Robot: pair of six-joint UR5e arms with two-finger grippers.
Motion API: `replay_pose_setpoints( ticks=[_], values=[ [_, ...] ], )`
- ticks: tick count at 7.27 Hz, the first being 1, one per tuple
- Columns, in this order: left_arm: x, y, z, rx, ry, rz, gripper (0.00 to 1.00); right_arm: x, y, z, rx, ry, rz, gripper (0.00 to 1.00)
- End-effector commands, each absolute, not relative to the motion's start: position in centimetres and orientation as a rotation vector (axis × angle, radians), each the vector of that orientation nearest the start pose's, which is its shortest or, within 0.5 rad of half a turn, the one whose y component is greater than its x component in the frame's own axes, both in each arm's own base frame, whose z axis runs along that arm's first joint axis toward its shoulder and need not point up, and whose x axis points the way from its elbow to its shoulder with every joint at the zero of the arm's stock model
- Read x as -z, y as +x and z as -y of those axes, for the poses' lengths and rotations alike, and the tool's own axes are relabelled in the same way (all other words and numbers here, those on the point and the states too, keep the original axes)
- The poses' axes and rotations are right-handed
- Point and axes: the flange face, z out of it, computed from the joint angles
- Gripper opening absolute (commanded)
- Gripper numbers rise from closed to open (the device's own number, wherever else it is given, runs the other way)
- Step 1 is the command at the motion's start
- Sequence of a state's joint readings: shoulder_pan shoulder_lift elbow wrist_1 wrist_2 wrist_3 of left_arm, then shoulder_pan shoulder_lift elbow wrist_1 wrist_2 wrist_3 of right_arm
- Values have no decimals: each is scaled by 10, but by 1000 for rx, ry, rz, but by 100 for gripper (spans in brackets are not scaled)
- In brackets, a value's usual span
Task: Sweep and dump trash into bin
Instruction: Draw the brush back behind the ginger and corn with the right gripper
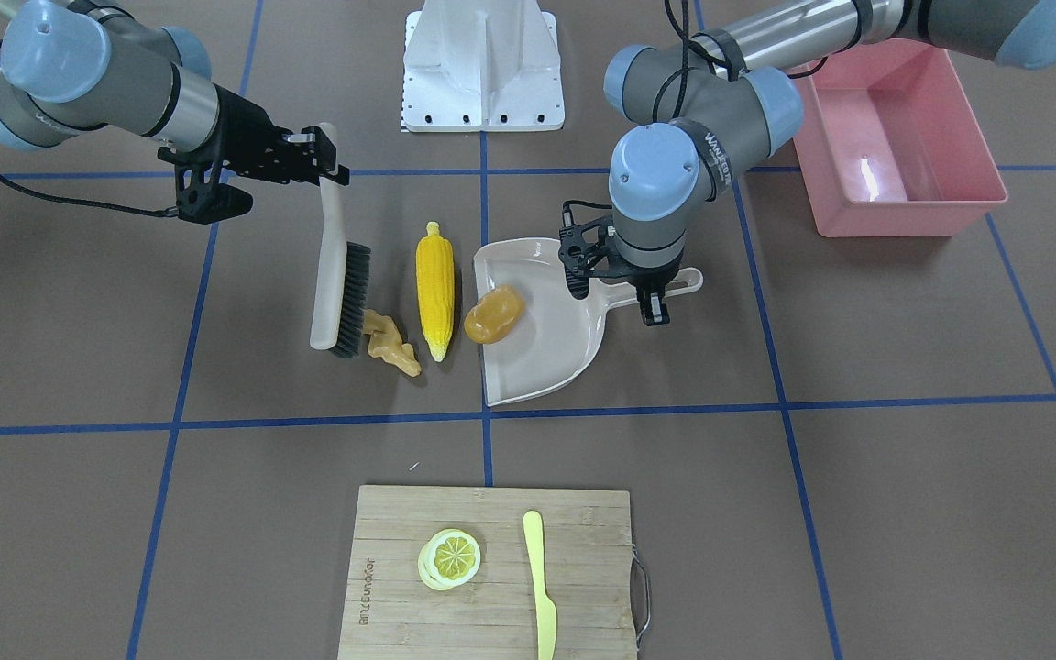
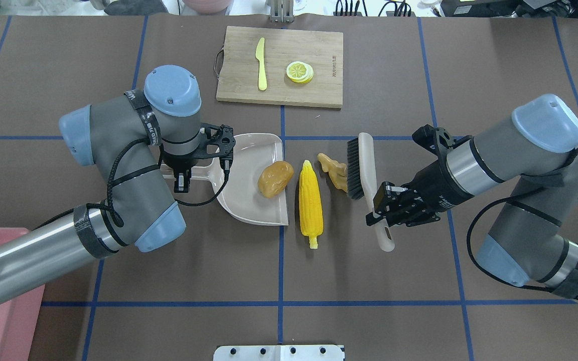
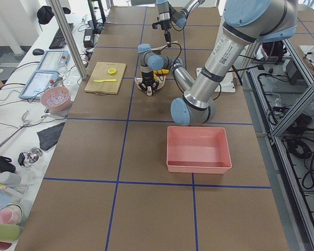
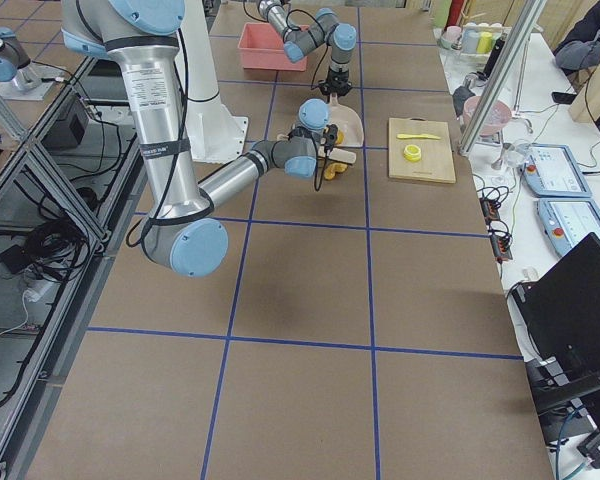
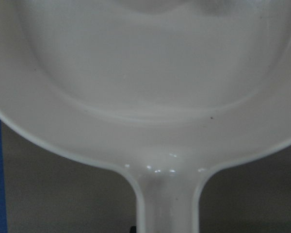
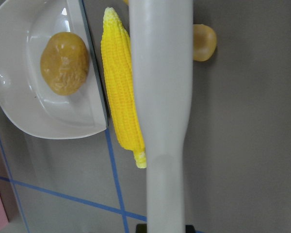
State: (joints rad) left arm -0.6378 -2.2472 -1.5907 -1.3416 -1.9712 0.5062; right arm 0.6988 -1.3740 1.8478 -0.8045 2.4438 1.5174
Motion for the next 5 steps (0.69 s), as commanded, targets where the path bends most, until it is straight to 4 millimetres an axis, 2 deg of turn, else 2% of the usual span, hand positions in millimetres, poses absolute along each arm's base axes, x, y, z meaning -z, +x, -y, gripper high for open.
replay_pose_setpoints(
  ticks=[1,3,5],
  values=[
    [-280,504,490,-1485,402,-531,0,-353,-356,375,9,-266,1314,0],
    [-280,505,491,-1484,400,-531,0,-376,-350,364,19,-267,1316,0],
    [-280,505,491,-1485,400,-530,0,-377,-367,349,50,-285,1309,0]
  ],
)
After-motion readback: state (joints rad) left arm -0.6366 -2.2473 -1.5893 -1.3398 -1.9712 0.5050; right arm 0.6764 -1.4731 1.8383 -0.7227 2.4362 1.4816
